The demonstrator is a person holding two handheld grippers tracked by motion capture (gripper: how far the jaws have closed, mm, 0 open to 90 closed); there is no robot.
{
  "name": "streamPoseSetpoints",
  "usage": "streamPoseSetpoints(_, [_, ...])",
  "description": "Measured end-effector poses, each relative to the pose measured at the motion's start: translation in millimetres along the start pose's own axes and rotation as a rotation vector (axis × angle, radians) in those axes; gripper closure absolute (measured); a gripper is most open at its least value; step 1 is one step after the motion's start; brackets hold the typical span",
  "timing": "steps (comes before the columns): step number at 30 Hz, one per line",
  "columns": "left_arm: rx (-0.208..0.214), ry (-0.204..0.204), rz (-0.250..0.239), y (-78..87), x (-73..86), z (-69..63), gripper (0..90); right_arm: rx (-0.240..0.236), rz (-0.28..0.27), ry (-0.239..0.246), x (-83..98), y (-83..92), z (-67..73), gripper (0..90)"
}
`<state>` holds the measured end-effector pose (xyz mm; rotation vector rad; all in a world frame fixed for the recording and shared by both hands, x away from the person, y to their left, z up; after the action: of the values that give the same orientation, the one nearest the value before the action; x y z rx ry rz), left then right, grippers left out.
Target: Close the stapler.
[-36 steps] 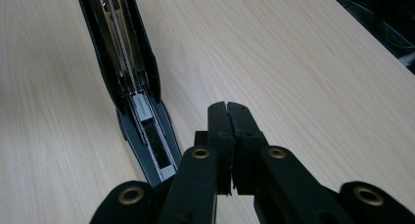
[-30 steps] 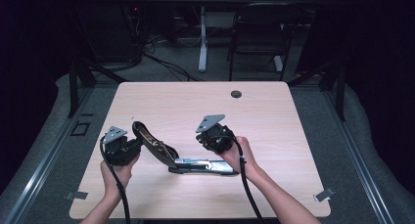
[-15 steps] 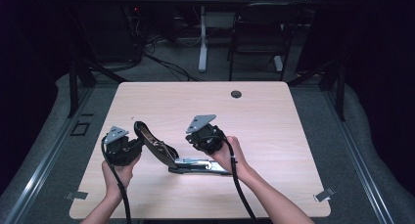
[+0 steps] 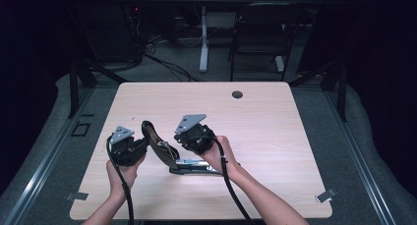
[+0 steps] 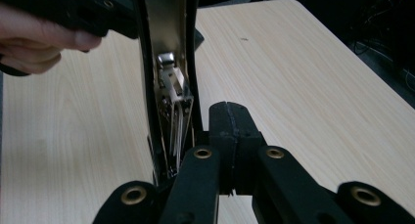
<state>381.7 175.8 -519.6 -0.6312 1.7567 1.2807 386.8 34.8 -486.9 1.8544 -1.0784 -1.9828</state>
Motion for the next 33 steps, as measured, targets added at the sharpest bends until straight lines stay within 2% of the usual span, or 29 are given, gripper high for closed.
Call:
streamPoseSetpoints(9, [0.013,-0.013,-0.001,-2.4,0.5,-4.0,90.0,-0.012,-0.008,0.022,-10.2,-3.6,7.7,90.0])
streamPoseSetpoints(13, [0.027,-0.024,0.009,-5.7,0.4,-10.1,90.0,-0.015,-0.009,0.028,-11.9,-4.9,9.7,90.0])
streamPoseSetpoints(21, [0.055,-0.06,0.03,-12.6,2.9,-21.9,90.0,-0.016,-0.068,0.018,-16.0,4.8,11.3,90.0])
streamPoseSetpoints(33, [0.106,-0.095,0.063,-18.0,8.5,-32.5,88.7,-0.01,-0.086,-0.005,-2.5,19.5,9.5,90.0])
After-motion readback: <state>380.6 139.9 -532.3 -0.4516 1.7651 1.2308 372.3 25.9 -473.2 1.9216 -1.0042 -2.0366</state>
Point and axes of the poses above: each handheld gripper's, and its own axes: y roughly backward along the jaws, x roughly out of its underside, z roughly to its left, the point moved 8 cm from there along -y, roughly forward along the jaws, and after that the axes turned 8 degrees about -x, right-handed, at the moved point
